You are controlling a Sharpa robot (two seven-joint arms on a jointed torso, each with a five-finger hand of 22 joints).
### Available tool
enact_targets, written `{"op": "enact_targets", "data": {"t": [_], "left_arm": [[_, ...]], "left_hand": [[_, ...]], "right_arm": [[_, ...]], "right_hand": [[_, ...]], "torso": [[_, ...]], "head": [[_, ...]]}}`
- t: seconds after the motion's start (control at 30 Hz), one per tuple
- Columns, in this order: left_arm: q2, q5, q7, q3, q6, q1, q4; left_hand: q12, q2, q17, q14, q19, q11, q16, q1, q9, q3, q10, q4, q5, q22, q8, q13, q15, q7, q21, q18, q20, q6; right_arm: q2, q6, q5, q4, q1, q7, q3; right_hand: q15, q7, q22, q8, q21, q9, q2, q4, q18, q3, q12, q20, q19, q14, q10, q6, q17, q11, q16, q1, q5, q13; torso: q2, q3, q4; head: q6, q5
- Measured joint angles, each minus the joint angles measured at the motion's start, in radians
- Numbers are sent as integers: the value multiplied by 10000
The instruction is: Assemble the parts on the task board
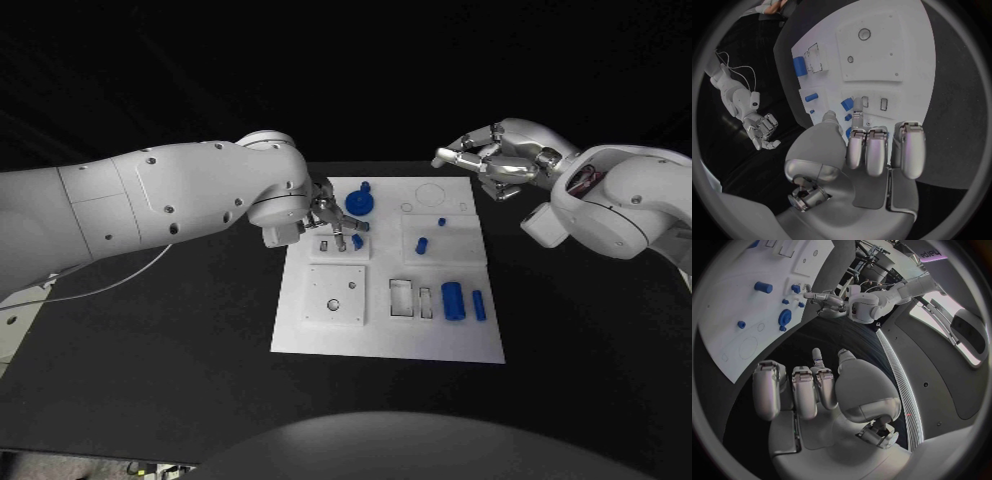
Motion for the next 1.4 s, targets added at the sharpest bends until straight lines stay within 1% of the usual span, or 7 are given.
{"op": "enact_targets", "data": {"t": [0.1,0.2,0.37,0.57,0.93,1.13,1.4], "left_arm": [[99,14,-2,2,0,-19,-114],[182,34,-3,6,-4,-45,-223],[308,102,-6,12,-14,-98,-417],[410,182,-7,19,-9,-169,-605],[491,247,-11,18,12,-300,-752],[522,259,-12,18,-1,-319,-780],[562,262,-13,57,-48,-337,-790]], "left_hand": [[0,33,0,0,0,0,0,101,29,0,0,0,25,0,-37,0,0,0,0,0,0,0],[0,-7,-1,0,0,0,0,140,33,0,0,0,52,0,-82,-1,1,-36,0,0,0,36],[0,35,-1,0,0,0,0,181,45,0,0,0,52,0,-93,-1,1,-30,0,1,1,42],[0,41,-1,-18,0,1,0,267,67,26,0,-26,89,-1,-131,0,-17,0,0,0,0,72],[0,20,-2,-36,0,1,0,325,96,26,0,-26,89,-2,-131,0,-35,-35,0,1,1,107],[0,50,7,-35,0,1,0,355,99,26,0,-26,126,-2,-170,-1,-35,-35,0,1,1,106],[0,48,6,-35,20,-35,0,537,175,53,-37,-53,236,-2,-209,-1,-35,-36,-3,0,-19,178]], "right_arm": [[7,0,12,-5,0,-1,-2],[24,-1,30,-10,-1,0,-3],[41,-2,62,-21,-2,0,-6],[29,0,108,-34,-2,0,-9],[20,8,165,-41,-3,-4,-13],[21,9,178,-45,-4,-9,-14],[21,14,187,-79,-6,-33,-16]], "right_hand": [[0,0,0,39,-54,17,-1,0,0,0,0,36,-36,0,28,0,3,28,0,107,91,1],[0,0,-1,39,-55,18,-1,0,-1,0,0,38,-38,0,28,0,8,28,0,107,145,1],[0,0,-1,39,-55,28,-1,0,-1,0,0,38,-38,0,28,0,8,28,0,107,147,1],[36,36,-1,39,-118,41,-2,0,0,0,1,74,-75,-37,-8,36,6,64,0,238,230,6],[36,36,-2,39,-161,49,-1,0,0,0,1,110,-111,-36,-8,36,5,64,0,238,245,6],[36,36,-3,39,-161,48,38,0,-1,0,2,72,-149,-36,-8,35,5,64,0,278,244,15],[36,36,-3,39,-208,58,-2,0,-1,0,1,110,-186,-36,-8,36,4,63,0,318,282,3]], "torso": [[-8,0,4],[-10,-1,4],[-12,-7,4],[-11,-8,4],[-10,-12,6],[-17,-12,8],[-27,-12,10]], "head": [[0,-12],[0,-13],[0,-7],[0,-43],[0,-105],[0,-124],[0,-134]]}}
